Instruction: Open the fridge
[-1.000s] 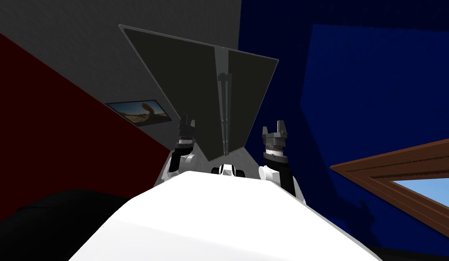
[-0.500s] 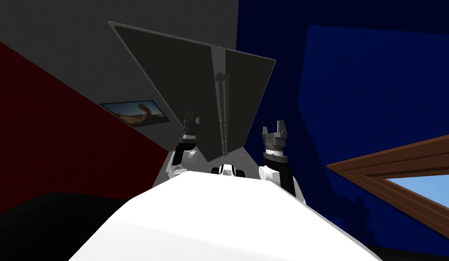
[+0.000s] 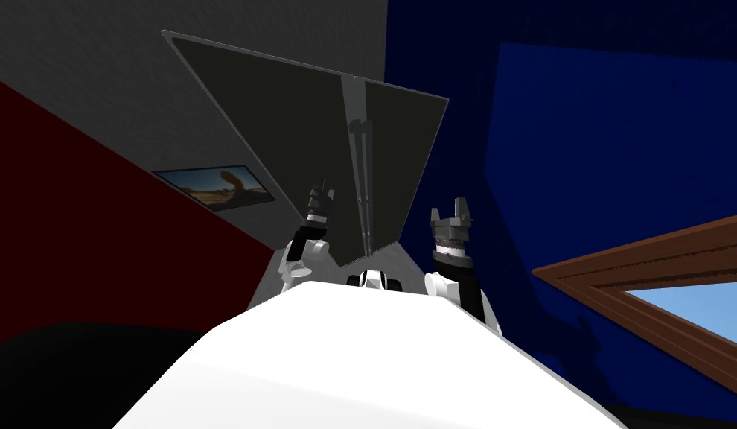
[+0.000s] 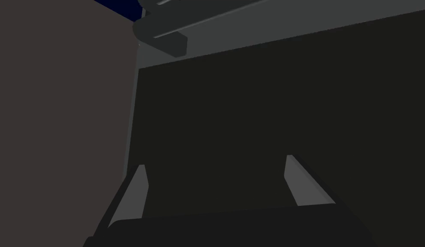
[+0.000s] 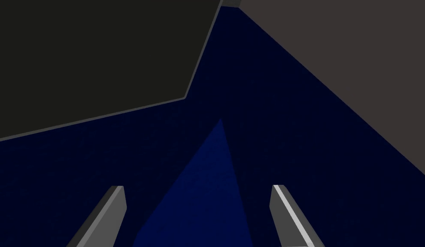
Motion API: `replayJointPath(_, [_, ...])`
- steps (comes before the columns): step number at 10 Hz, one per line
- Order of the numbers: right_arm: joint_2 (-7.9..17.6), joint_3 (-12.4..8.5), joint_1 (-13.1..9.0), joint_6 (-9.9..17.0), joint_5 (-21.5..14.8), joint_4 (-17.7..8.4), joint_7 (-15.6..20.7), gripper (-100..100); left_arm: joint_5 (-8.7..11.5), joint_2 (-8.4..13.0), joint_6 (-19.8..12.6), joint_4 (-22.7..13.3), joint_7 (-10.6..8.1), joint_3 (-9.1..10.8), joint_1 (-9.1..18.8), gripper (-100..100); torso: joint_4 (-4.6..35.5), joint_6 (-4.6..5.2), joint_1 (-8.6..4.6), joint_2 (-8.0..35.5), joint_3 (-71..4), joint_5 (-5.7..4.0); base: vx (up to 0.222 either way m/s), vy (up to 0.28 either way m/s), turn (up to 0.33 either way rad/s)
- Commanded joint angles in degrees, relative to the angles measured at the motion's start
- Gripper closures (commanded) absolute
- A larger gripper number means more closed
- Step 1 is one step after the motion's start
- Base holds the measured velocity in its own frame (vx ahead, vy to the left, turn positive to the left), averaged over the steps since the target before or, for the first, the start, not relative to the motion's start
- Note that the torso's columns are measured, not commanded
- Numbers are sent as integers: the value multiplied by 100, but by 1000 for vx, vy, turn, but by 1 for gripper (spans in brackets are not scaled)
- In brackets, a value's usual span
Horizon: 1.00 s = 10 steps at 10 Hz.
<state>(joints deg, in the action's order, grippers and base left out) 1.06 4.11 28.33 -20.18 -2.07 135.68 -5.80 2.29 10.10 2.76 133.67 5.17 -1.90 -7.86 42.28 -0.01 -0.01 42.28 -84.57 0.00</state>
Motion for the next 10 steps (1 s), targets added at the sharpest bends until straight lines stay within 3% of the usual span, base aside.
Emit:
replayJointPath(1, [0,0,0,0,0,0,0,0,25,74,-439,-53,-35,-92,424,-100,1,2,0,0,0,0,15,-20,-29])
replayJointPath(2, [0,0,0,0,0,0,0,0,25,74,-568,-53,-35,-92,424,-100,1,0,2,2,1,0,9,-10,0])
replayJointPath(3, [0,0,0,0,0,0,0,0,37,122,-758,-89,-53,-189,687,-100,2,0,6,5,3,2,14,-15,-50])
replayJointPath(5, [0,0,0,0,0,0,0,0,37,122,-992,-89,-53,-189,785,-100,0,1,0,0,0,0,11,-10,-17])
replayJointPath(6, [0,0,0,0,0,0,0,0,48,168,-1214,-126,-70,-288,1059,-100,1,0,3,3,2,1,12,-13,-49])
replayJointPath(8, [0,0,0,0,0,0,0,0,48,168,-1428,-126,-70,-288,1156,-100,0,1,-1,0,0,-1,11,-13,-17])
replayJointPath(9, [0,0,0,0,0,0,0,0,58,215,-1632,-165,-83,-386,1433,-100,1,0,2,3,2,1,12,-15,-47])
replayJointPath(10, [0,0,0,0,0,0,0,0,58,215,-1824,-165,-83,-386,1534,-100,1,3,-2,1,0,-1,12,-15,-38])
